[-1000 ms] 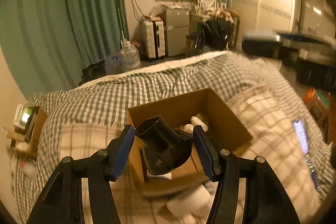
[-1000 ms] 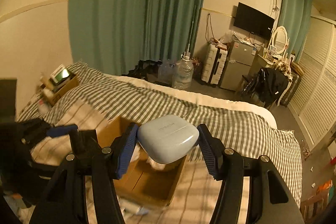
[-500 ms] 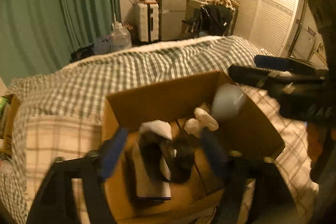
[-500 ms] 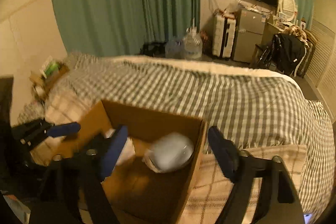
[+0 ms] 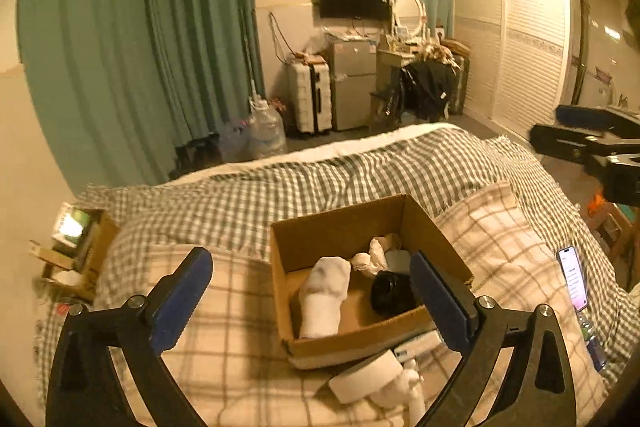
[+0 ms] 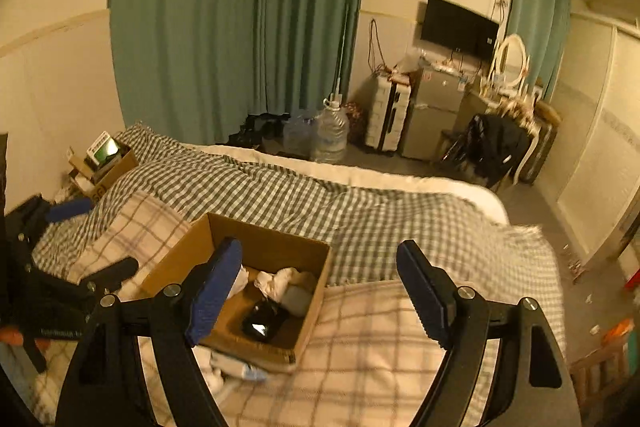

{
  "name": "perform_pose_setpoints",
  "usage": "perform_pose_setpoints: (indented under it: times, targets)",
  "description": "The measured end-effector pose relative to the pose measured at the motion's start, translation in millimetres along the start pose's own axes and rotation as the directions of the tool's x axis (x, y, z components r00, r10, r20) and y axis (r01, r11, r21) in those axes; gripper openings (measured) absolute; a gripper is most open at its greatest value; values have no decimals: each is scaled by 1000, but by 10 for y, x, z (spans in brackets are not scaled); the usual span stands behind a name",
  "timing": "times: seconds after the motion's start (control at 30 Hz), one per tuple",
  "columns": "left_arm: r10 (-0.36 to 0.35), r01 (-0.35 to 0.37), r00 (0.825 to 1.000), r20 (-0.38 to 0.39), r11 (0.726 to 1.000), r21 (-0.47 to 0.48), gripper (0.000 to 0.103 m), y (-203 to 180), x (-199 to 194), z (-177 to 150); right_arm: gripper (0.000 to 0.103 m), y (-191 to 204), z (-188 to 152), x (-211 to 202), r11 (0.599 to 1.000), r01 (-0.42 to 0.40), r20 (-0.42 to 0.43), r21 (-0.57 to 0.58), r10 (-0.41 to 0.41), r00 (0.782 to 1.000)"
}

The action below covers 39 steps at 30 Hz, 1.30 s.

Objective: Organize objects
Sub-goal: 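Grasp the white ceramic animal figurine with the right tool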

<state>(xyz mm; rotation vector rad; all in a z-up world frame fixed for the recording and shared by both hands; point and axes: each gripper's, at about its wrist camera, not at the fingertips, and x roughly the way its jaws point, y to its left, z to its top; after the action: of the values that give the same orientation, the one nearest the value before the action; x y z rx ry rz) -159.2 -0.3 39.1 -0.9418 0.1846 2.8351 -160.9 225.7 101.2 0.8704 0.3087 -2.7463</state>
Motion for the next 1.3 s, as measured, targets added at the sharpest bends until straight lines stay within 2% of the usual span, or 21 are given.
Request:
perform_pose_setpoints:
  times: [0.13,0.27,0.33,0.5,0.63,0.77,0.93,1.03,1.2,1.3]
  targets:
    - [15,-15,1000,24,1000,-27,103,28,-268,-82,80,72,17,-400,999,40,25,-32,-39,999]
    - [82,-82,997,-7,996,-23,103,45,-473,-270,80,200,-123,-719,998,37,29,-58,-35,999]
    - [61,-62,998,-8,998,-34,103,85,-580,-397,80,247,-224,-840,997,33,36,-76,-30,999]
    - [78,-81,996,-43,993,-85,103,176,-623,-776,80,296,-552,-899,998,9,5,-65,-9,1000]
    - [72,-79,996,-59,989,-122,103,181,-566,-1098,80,345,-955,-636,1000,-15,-47,-19,14,999]
    - [77,-91,993,-87,983,-159,103,140,-350,-1374,80,454,-1365,-242,999,-31,-114,15,32,993]
    - [88,-106,988,-124,983,-151,103,89,-116,-1619,80,729,-1631,344,996,-86,-240,15,87,967]
    - [126,-147,980,-156,980,-132,103,134,-20,-1700,80,903,-1706,633,995,-102,-303,-9,95,948]
    - [152,-181,976,-157,964,-197,103,312,-11,-1742,79,1169,-1818,1083,987,-161,-387,-15,143,911]
    - [130,-165,977,-167,961,-221,103,359,15,-1779,78,1233,-1880,1240,982,-190,-415,4,175,893]
